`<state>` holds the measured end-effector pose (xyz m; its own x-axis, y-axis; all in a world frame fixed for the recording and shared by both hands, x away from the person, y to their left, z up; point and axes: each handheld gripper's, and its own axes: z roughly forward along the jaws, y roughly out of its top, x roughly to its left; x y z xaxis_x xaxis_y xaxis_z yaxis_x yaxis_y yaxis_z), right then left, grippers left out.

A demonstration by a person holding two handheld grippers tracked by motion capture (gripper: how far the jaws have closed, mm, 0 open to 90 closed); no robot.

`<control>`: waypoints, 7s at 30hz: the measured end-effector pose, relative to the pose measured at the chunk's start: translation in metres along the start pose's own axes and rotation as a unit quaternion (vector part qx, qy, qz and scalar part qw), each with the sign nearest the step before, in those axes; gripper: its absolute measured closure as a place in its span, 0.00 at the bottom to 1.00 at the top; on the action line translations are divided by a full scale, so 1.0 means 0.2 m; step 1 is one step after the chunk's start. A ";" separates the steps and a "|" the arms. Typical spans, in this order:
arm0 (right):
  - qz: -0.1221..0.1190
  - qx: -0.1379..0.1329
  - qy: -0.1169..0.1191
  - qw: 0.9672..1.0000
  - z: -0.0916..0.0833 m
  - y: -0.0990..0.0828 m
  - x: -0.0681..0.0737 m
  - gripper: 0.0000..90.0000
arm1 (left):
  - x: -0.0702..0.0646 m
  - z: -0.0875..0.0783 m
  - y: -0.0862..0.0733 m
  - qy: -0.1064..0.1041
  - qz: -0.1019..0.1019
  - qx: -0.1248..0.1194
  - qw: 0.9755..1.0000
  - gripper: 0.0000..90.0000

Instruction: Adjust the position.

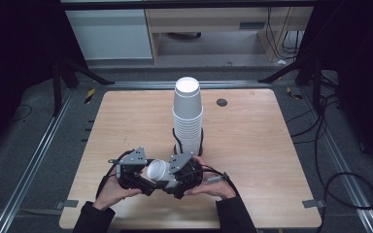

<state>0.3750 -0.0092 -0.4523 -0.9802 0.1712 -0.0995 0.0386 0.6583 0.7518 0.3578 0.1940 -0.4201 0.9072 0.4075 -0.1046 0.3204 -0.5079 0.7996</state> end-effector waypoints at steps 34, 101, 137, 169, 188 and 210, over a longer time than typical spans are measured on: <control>0.007 0.005 0.001 1.000 0.02 0.02 0.00 0.13 | 0.00 -0.02 0.00 0.001 0.000 -0.005 1.000 0.25; 0.074 -0.117 0.030 0.990 -0.14 -0.08 -0.01 0.07 | 0.01 -0.09 0.00 -0.061 0.008 -0.121 0.991 0.25; 0.078 -0.106 0.021 0.991 -0.20 -0.10 -0.05 0.10 | 0.01 -0.14 0.01 -0.052 0.013 -0.134 0.990 0.21; -0.024 0.058 0.007 0.998 -0.21 0.04 -0.08 0.10 | 0.03 -0.04 -0.02 -0.053 0.023 -0.006 0.998 0.15; -0.043 0.080 0.017 0.996 -0.12 0.06 -0.04 0.09 | 0.03 -0.02 -0.03 -0.054 0.018 0.020 0.998 0.24; -0.004 0.001 0.013 1.000 -0.26 0.04 -0.08 0.05 | 0.08 -0.06 -0.05 -0.045 0.016 0.005 0.999 0.25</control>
<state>0.3806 -0.0440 -0.4102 -0.9853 0.1457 -0.0887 0.0302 0.6609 0.7499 0.3654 0.2142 -0.4222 0.9378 0.3213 -0.1319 0.2931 -0.5281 0.7970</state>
